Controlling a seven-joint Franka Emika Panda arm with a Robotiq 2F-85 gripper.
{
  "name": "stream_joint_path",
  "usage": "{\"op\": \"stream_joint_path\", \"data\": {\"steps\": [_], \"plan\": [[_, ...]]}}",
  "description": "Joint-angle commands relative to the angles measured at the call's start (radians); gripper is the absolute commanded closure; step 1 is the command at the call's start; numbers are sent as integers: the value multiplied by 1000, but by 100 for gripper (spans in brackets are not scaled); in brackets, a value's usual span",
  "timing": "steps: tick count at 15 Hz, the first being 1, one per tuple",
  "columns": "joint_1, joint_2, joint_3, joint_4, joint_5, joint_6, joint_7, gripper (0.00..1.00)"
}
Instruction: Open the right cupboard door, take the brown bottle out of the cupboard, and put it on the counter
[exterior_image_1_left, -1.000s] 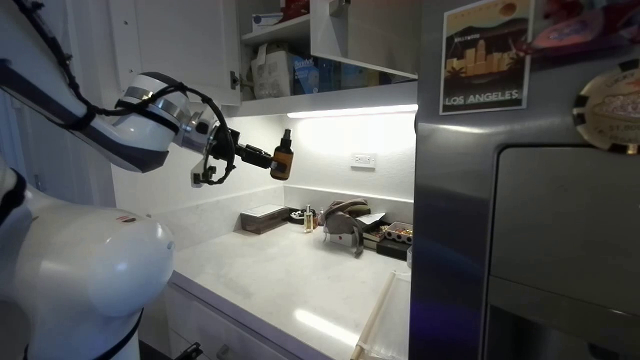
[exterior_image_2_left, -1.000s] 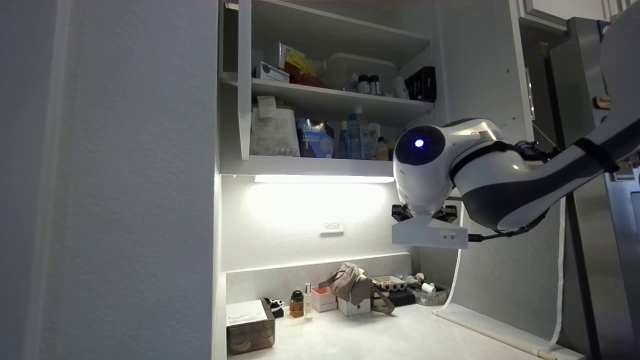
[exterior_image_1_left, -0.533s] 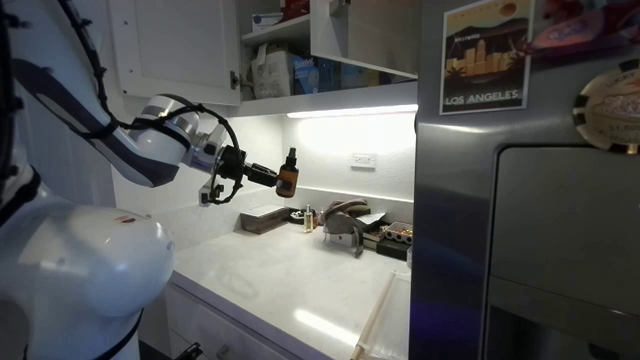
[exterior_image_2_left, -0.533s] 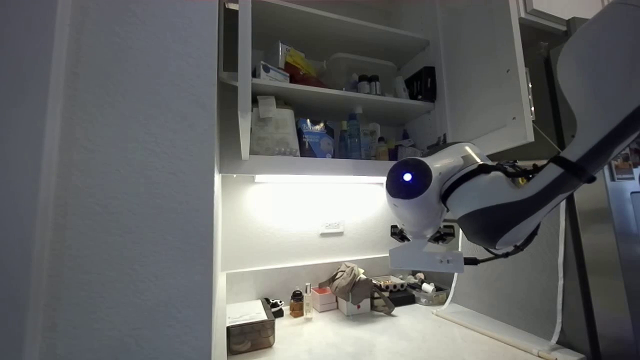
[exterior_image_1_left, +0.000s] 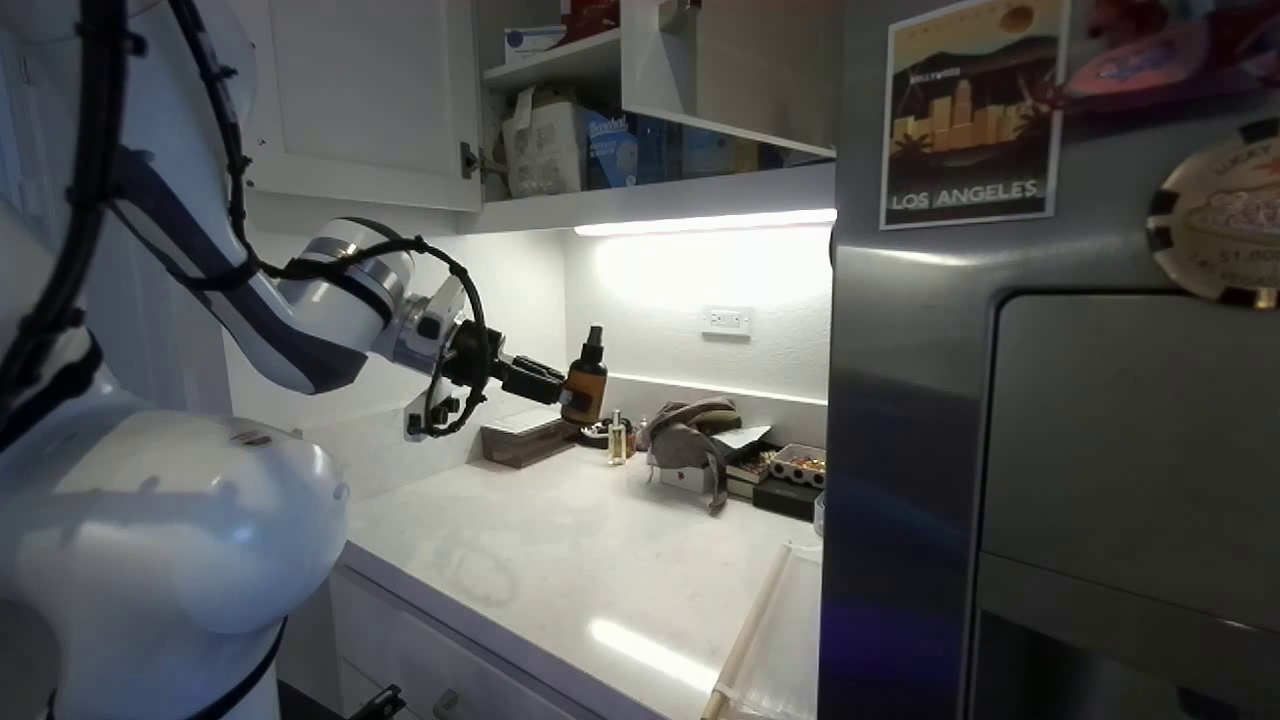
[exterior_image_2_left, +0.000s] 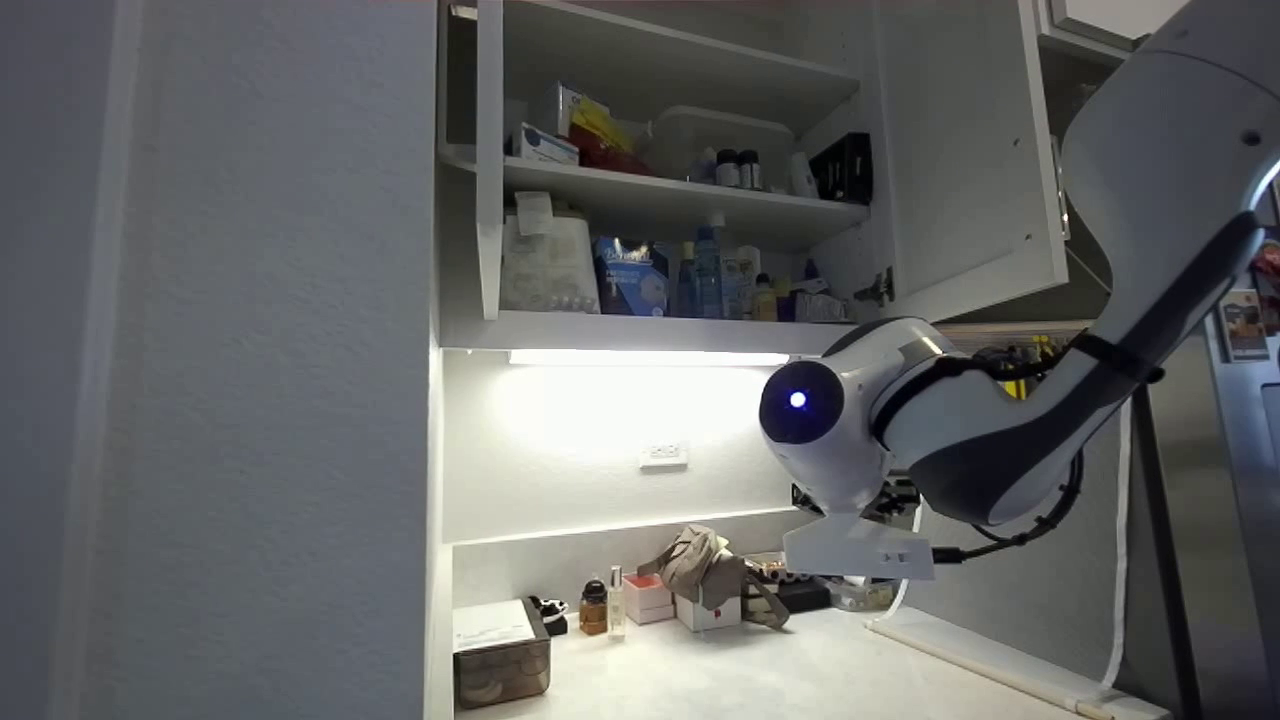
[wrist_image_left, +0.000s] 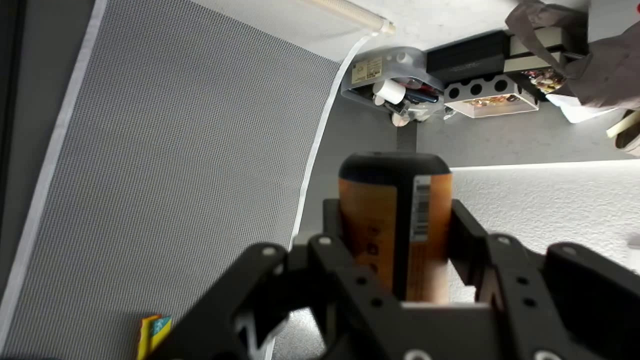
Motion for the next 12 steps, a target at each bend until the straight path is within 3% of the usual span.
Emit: {"op": "stream_joint_path", "data": {"steps": [1, 6, 7, 12], "plan": [[28, 3, -24, 2, -5, -14, 1, 48], [28, 3, -24, 2, -5, -15, 1, 48], [28, 3, -24, 2, -5, -15, 1, 73], [31, 91, 5, 31, -11, -65, 47, 73]]}}
